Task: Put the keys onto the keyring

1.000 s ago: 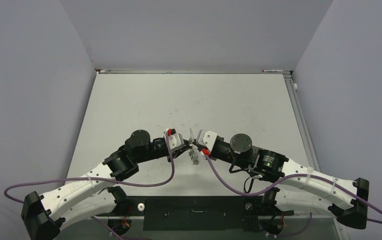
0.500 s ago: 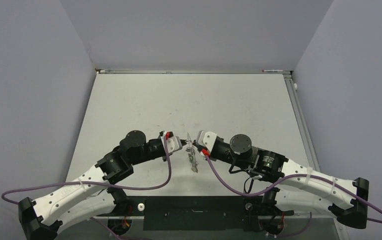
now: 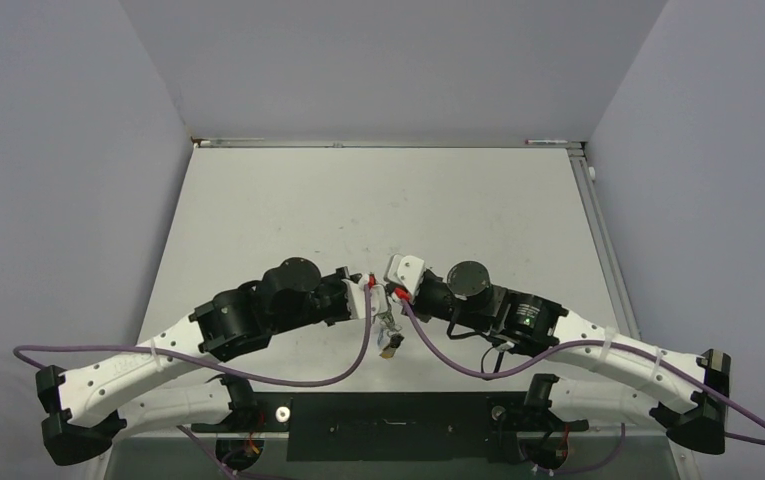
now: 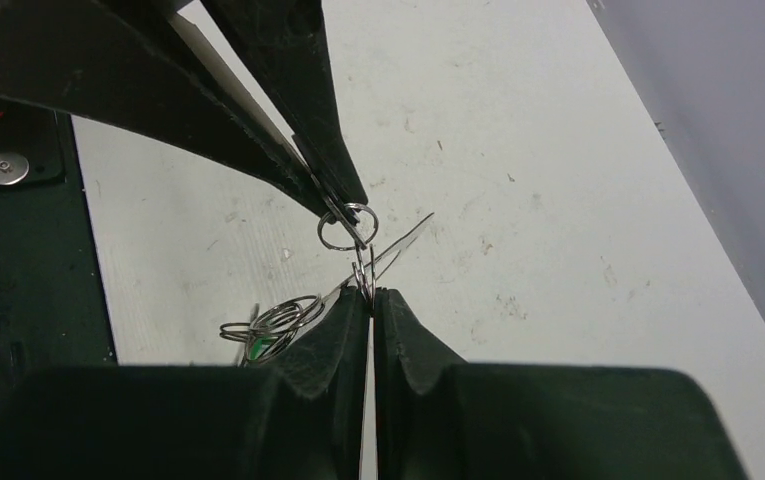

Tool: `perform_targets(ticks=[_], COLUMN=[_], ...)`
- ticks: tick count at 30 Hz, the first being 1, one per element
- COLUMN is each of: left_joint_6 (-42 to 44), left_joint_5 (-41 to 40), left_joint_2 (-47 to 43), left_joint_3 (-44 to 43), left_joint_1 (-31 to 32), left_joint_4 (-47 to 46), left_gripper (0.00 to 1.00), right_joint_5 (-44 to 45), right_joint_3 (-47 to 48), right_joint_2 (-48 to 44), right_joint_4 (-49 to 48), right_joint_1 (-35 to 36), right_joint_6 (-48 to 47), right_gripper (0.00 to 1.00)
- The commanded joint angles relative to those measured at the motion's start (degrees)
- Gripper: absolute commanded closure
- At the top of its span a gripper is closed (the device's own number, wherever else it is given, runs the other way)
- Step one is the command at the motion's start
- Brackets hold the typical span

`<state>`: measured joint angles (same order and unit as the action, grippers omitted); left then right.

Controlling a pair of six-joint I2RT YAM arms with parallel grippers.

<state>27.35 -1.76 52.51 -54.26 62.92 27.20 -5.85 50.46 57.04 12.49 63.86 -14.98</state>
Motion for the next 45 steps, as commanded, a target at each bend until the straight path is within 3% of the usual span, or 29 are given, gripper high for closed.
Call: perform_targets(ticks=[1, 13, 18, 20, 26, 31, 36, 43, 45], left_joint_6=[1.0, 0.0, 0.4, 0.7, 1.1, -0.2, -1.7, -4.5, -6.3], left_joint_5=[-5.9, -8.8, -9.9, -11.0, -13.1, -14.8, -14.5, -19.4, -20.9], left_joint_2=[3.9, 6.9, 8.4, 9.7, 16.1, 22.2, 28.8, 37.5, 35.8], left_joint_3=[-2.2, -8.9, -11.6, -13.3, -18.3, -22.5, -30.2, -49.1, -47.5], left_joint_1=[2.4, 2.4, 2.3, 1.9, -1.4, -8.0, -14.0, -15.6, -15.2], left_joint_4=[6.0, 13.1, 15.2, 16.9, 20.7, 19.4, 16.5, 16.4, 13.3], left_gripper=[1.00, 1.00, 1.00, 1.00, 1.00, 1.00, 1.00, 1.00, 1.00], right_joint_5=[0.5, -0.4, 1.1, 2.3, 5.6, 13.8, 24.7, 40.9, 44.3], right_joint_3=[2.5, 2.0, 1.8, 1.4, 0.0, -1.1, -2.0, -3.7, -4.5], right_joint_2=[1.0, -0.4, -1.1, -1.9, -4.8, -7.4, -9.5, -12.8, -14.2], right_joint_4=[-4.7, -3.9, -4.2, -4.8, -7.0, -8.6, -10.2, -12.0, -14.2], right_joint_1=[1.0, 1.1, 1.1, 1.1, 1.1, 1.1, 1.0, 0.9, 0.9], right_joint_6=[-1.0, -0.3, 0.3, 0.6, 1.6, 2.4, 3.4, 4.0, 4.2], right_gripper=[0.95, 0.93, 0.51, 0.41, 0.39, 0.39, 0.39, 0.39, 0.39])
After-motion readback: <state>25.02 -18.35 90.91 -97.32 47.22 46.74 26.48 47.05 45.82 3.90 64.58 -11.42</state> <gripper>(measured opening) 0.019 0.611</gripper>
